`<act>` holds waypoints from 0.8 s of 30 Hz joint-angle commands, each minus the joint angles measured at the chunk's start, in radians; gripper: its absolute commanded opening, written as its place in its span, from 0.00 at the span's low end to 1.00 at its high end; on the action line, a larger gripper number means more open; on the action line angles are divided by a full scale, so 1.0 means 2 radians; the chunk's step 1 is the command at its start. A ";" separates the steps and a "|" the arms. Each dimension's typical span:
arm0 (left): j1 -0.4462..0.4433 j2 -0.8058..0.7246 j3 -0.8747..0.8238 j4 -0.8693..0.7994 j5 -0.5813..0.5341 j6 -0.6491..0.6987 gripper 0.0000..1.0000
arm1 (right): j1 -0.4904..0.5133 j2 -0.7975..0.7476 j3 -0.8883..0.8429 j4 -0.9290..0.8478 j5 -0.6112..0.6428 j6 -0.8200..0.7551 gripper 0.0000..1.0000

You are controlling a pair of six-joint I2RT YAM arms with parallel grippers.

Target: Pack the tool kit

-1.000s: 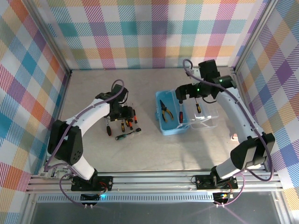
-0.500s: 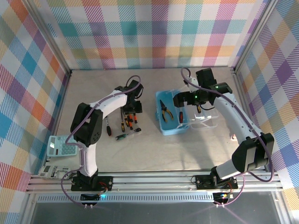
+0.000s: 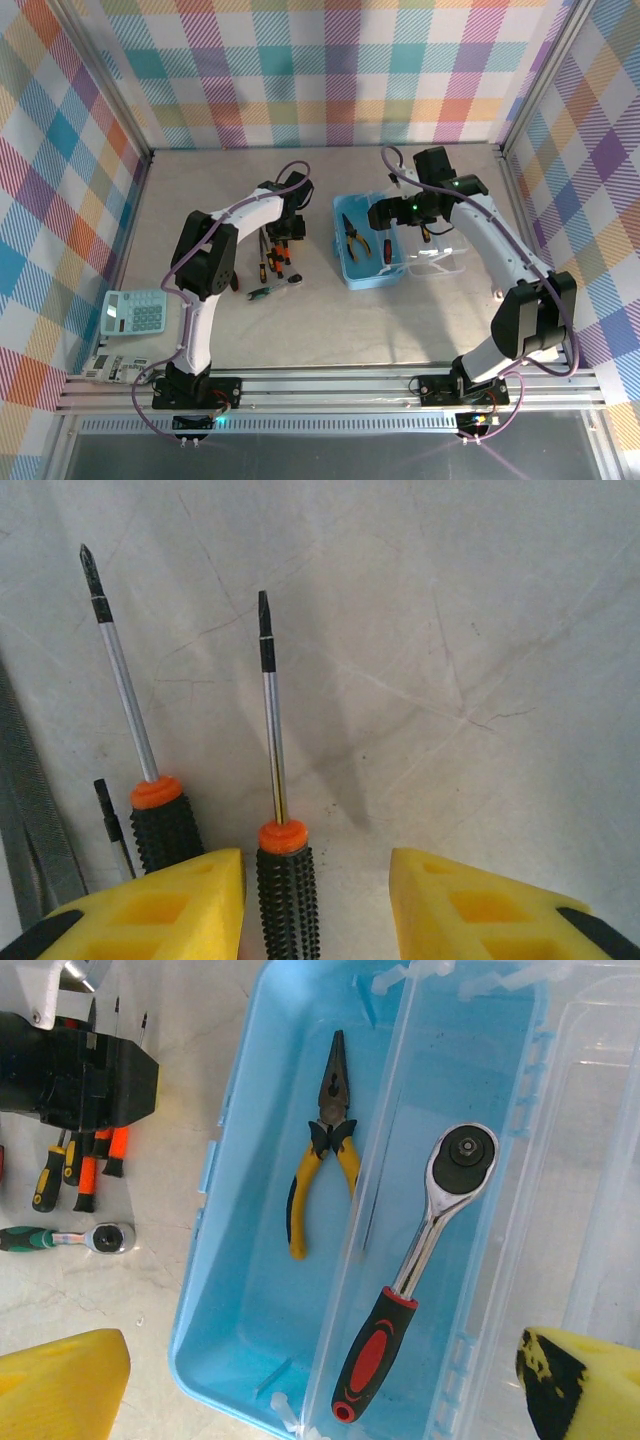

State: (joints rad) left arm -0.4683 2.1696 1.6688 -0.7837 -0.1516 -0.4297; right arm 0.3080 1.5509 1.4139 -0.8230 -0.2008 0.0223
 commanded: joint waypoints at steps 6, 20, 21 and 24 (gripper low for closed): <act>0.004 0.034 0.012 -0.006 0.005 0.006 0.26 | 0.001 0.007 0.017 0.004 -0.009 0.003 0.99; 0.004 0.004 -0.001 -0.004 0.039 0.016 0.00 | 0.001 -0.016 0.020 -0.012 -0.005 0.000 0.99; 0.004 -0.003 -0.003 -0.004 0.043 0.018 0.00 | 0.000 -0.019 0.021 -0.014 -0.005 0.000 0.99; 0.003 -0.033 -0.009 -0.005 0.057 0.022 0.00 | 0.001 -0.029 0.021 -0.019 -0.007 0.000 0.99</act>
State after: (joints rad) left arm -0.4618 2.1712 1.6752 -0.7818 -0.0944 -0.4065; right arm 0.3080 1.5471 1.4158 -0.8356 -0.2028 0.0223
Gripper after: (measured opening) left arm 0.054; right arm 0.989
